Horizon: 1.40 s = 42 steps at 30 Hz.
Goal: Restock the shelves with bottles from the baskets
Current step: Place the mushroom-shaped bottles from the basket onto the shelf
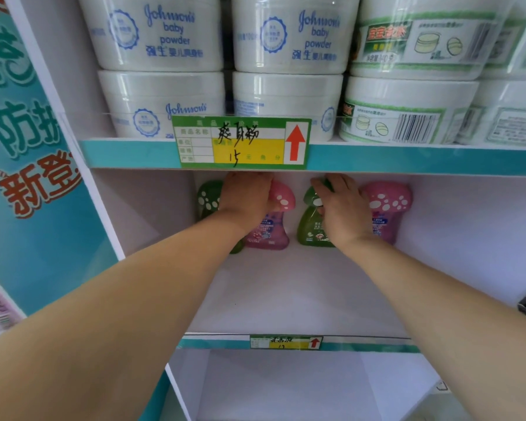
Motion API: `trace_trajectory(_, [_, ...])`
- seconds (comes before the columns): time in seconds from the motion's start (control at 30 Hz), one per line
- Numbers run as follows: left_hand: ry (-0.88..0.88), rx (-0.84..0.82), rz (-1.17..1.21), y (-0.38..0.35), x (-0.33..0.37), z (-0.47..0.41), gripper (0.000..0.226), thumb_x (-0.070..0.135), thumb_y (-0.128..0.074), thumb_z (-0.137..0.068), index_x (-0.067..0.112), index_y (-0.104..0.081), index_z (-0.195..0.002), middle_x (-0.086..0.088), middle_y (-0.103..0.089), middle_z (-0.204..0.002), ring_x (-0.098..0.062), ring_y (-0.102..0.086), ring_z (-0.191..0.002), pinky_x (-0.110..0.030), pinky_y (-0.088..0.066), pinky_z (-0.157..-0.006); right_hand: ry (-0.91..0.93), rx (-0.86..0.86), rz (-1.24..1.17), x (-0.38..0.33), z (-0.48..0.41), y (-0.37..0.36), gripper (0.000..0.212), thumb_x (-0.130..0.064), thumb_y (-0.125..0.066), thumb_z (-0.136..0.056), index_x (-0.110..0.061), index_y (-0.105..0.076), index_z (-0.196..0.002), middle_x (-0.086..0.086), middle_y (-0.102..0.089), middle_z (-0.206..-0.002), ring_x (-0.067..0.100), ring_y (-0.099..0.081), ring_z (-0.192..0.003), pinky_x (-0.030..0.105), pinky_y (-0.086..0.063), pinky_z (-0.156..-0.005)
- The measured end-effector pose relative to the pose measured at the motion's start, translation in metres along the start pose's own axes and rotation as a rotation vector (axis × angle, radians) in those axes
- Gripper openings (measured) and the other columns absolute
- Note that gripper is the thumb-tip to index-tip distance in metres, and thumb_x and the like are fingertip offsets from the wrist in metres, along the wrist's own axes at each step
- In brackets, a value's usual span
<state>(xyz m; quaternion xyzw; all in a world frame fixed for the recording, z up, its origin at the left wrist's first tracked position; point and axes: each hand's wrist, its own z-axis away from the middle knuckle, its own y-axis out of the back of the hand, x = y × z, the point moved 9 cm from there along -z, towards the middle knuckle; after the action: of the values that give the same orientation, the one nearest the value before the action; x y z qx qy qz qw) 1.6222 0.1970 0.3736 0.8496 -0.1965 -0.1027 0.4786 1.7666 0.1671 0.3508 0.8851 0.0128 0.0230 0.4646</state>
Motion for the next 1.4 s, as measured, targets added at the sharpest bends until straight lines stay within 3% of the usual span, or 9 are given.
trace_trajectory(0.13, [0.094, 0.016, 0.088, -0.01, -0.003, -0.004, 0.04, 0.04, -0.07, -0.082, 0.015, -0.057, -0.11, -0.006, -0.062, -0.112, -0.024, -0.059, -0.102, -0.035, -0.05, -0.087, 0.009, 0.015, -0.013, 0.0, 0.0, 0.0, 0.056, -0.004, -0.068, -0.077, -0.013, -0.052, -0.13, 0.012, -0.05, -0.133, 0.033, -0.04, -0.129, 0.048, -0.041, -0.096])
trace_trajectory(0.4, [0.067, 0.028, 0.168, -0.012, 0.008, -0.007, 0.039, 0.031, -0.069, -0.084, 0.015, -0.055, -0.116, -0.006, -0.058, -0.12, -0.025, -0.053, -0.112, -0.035, -0.045, -0.095, 0.008, 0.041, -0.025, -0.002, 0.001, 0.001, 0.056, -0.006, -0.068, -0.076, -0.013, -0.052, -0.13, 0.012, -0.05, -0.133, 0.032, -0.04, -0.13, 0.049, -0.041, -0.099])
trace_trajectory(0.6, [0.027, -0.141, 0.129, 0.003, -0.013, 0.001, 0.062, 0.056, -0.068, -0.073, 0.027, -0.052, -0.125, 0.001, -0.057, -0.124, -0.023, -0.054, -0.115, -0.028, -0.043, -0.088, 0.055, 0.071, -0.043, -0.017, 0.005, 0.006, 0.061, -0.018, -0.058, -0.074, -0.011, -0.049, -0.134, 0.012, -0.047, -0.139, 0.03, -0.034, -0.137, 0.054, -0.014, -0.115])
trace_trajectory(0.7, [0.106, -0.335, -0.011, 0.001, -0.038, 0.013, 0.049, 0.032, -0.067, -0.077, 0.019, -0.055, -0.122, -0.003, -0.055, -0.121, -0.025, -0.053, -0.113, -0.027, -0.043, -0.084, 0.094, 0.08, -0.119, -0.037, 0.0, 0.01, 0.06, -0.024, -0.058, -0.076, -0.013, -0.05, -0.134, 0.008, -0.049, -0.14, 0.028, -0.037, -0.135, 0.049, -0.013, -0.117])
trace_trajectory(0.8, [0.11, -0.335, -0.135, 0.009, -0.048, 0.023, 0.041, 0.02, -0.066, -0.08, 0.012, -0.057, -0.119, -0.011, -0.055, -0.122, -0.03, -0.053, -0.113, -0.031, -0.043, -0.085, 0.099, 0.061, -0.146, -0.051, -0.006, 0.011, 0.06, -0.035, -0.061, -0.078, -0.016, -0.05, -0.133, 0.005, -0.051, -0.138, 0.026, -0.039, -0.133, 0.048, -0.016, -0.116])
trace_trajectory(1.0, [0.193, -0.25, -0.001, 0.018, -0.052, 0.026, 0.022, 0.009, -0.07, -0.082, 0.014, -0.05, -0.091, 0.004, -0.055, -0.081, -0.012, -0.049, -0.073, -0.022, -0.033, -0.063, 0.1, 0.054, -0.138, -0.056, -0.005, 0.005, 0.049, -0.029, -0.062, -0.087, -0.017, -0.051, -0.133, 0.005, -0.054, -0.135, 0.027, -0.038, -0.134, 0.046, -0.019, -0.115])
trace_trajectory(1.1, [0.175, -0.247, -0.039, 0.017, -0.048, 0.025, 0.018, 0.011, -0.07, -0.082, 0.021, -0.056, -0.085, -0.005, -0.064, -0.099, -0.021, -0.057, -0.092, -0.025, -0.036, -0.073, 0.092, 0.069, -0.15, -0.055, -0.006, 0.006, 0.048, -0.02, -0.063, -0.086, -0.016, -0.052, -0.132, 0.006, -0.054, -0.135, 0.027, -0.039, -0.133, 0.045, -0.021, -0.114])
trace_trajectory(1.2, [0.159, -0.238, -0.102, 0.012, -0.048, 0.022, 0.023, 0.015, -0.073, -0.079, 0.017, -0.065, -0.101, -0.009, -0.062, -0.114, -0.028, -0.057, -0.107, -0.03, -0.044, -0.085, 0.084, 0.087, -0.151, -0.055, -0.005, 0.005, 0.048, -0.015, -0.064, -0.084, -0.015, -0.054, -0.131, 0.006, -0.055, -0.133, 0.028, -0.041, -0.132, 0.045, -0.023, -0.113])
trace_trajectory(1.4, [0.116, -0.232, -0.236, 0.003, -0.049, 0.022, 0.048, 0.029, -0.072, -0.079, 0.01, -0.051, -0.119, -0.015, -0.046, -0.131, -0.035, -0.042, -0.121, -0.04, -0.039, -0.093, 0.084, 0.066, -0.159, -0.057, -0.003, 0.001, 0.054, -0.012, -0.062, -0.085, -0.012, -0.047, -0.137, 0.01, -0.048, -0.141, 0.029, -0.034, -0.138, 0.046, -0.022, -0.115])
